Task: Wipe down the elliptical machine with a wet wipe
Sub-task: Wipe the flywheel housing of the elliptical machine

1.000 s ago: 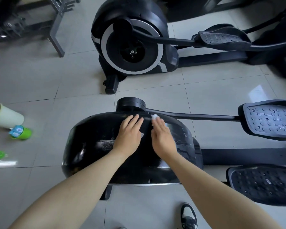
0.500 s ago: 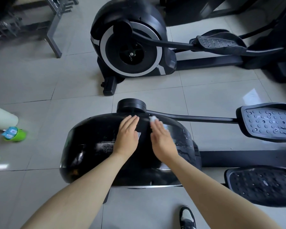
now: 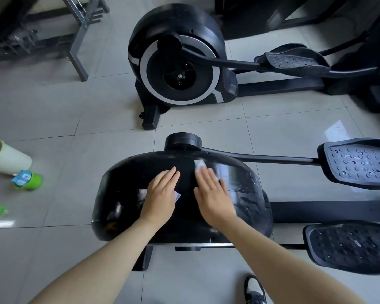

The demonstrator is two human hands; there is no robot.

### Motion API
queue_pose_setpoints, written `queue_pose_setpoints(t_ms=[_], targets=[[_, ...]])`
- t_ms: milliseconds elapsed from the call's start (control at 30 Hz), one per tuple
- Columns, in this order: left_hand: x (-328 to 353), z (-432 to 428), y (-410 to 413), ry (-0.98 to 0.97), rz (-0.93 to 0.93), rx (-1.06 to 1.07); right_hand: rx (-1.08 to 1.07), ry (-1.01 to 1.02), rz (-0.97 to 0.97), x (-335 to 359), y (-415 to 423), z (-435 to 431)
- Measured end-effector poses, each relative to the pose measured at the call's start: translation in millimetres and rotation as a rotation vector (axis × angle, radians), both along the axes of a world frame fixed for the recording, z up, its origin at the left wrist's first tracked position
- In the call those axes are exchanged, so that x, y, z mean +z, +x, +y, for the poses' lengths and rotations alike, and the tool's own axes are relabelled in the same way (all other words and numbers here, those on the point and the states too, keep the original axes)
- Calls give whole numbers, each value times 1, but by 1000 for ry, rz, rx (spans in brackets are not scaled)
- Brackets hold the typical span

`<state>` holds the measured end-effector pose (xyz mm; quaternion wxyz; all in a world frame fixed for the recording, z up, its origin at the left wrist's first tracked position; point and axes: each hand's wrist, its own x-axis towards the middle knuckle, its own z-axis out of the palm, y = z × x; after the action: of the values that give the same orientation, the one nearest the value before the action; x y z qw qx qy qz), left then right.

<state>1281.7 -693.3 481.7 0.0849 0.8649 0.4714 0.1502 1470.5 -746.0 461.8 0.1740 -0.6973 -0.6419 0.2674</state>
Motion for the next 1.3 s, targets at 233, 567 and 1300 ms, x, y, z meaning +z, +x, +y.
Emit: queue_pose_setpoints(t_ms=[233,567,1300], targets=[[-3,-1,-3,-67,-47,12,-346,-106,83,3,-10,14],[0,0,-4,-172,-160,178,188,81,-87,17,-45,47],[-7,0,-10,-140,-103,98,-260,47,42,13,-21,50]])
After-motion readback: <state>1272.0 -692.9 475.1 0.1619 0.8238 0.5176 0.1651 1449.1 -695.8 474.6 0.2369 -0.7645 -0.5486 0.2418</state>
